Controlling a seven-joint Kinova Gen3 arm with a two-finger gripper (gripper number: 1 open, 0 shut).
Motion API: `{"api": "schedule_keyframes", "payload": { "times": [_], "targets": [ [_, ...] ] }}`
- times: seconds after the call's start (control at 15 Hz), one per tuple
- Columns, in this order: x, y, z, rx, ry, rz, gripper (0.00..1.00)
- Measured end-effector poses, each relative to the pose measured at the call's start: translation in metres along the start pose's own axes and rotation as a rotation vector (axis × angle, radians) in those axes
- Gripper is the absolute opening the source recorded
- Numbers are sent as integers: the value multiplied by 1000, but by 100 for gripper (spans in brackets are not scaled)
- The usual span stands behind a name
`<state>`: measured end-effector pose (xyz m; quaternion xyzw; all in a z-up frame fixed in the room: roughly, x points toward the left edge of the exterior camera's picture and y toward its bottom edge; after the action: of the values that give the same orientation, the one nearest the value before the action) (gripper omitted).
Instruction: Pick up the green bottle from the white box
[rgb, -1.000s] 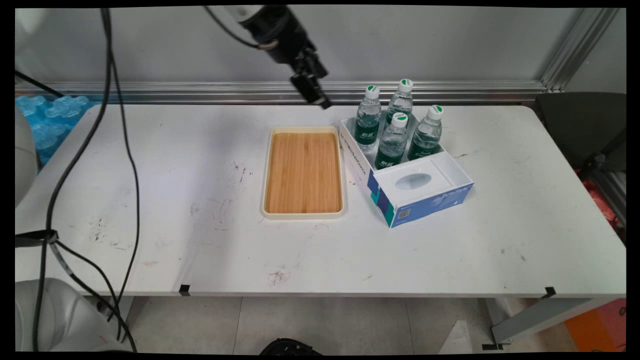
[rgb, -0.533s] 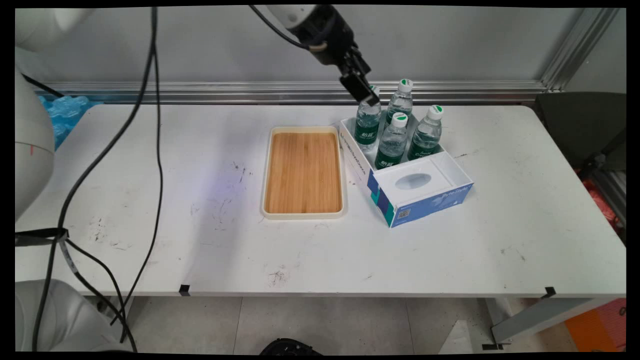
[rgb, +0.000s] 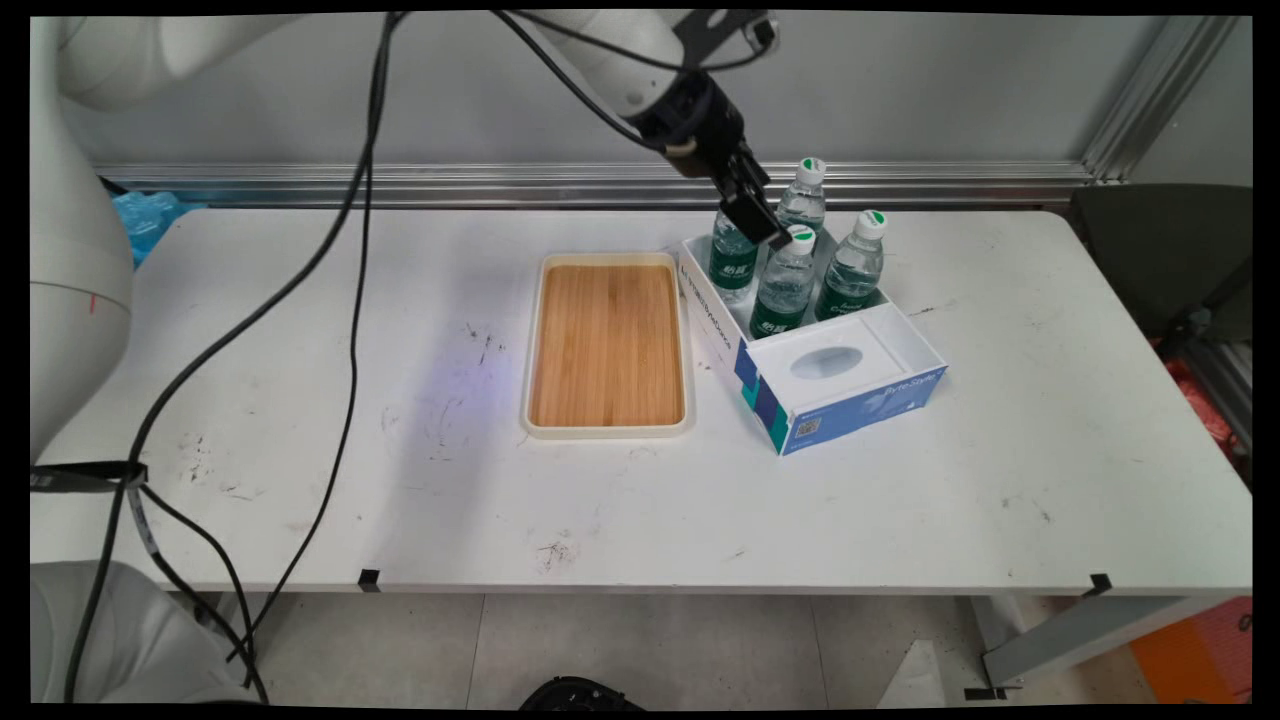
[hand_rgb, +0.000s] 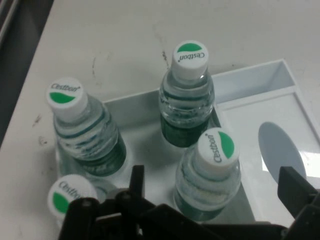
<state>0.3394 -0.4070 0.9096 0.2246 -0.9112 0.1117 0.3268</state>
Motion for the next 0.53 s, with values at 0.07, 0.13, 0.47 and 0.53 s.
{"api": "schedule_keyframes", "payload": {
  "times": [0.07,0.13,0.47,0.53],
  "targets": [
    [-1,1,4,1,1,0,100],
    [-1,1,9,2,3,0,100],
    [-6,3,38,8,14,-2,100],
    [-6,4,44,7,16,-2,100]
  ]
}}
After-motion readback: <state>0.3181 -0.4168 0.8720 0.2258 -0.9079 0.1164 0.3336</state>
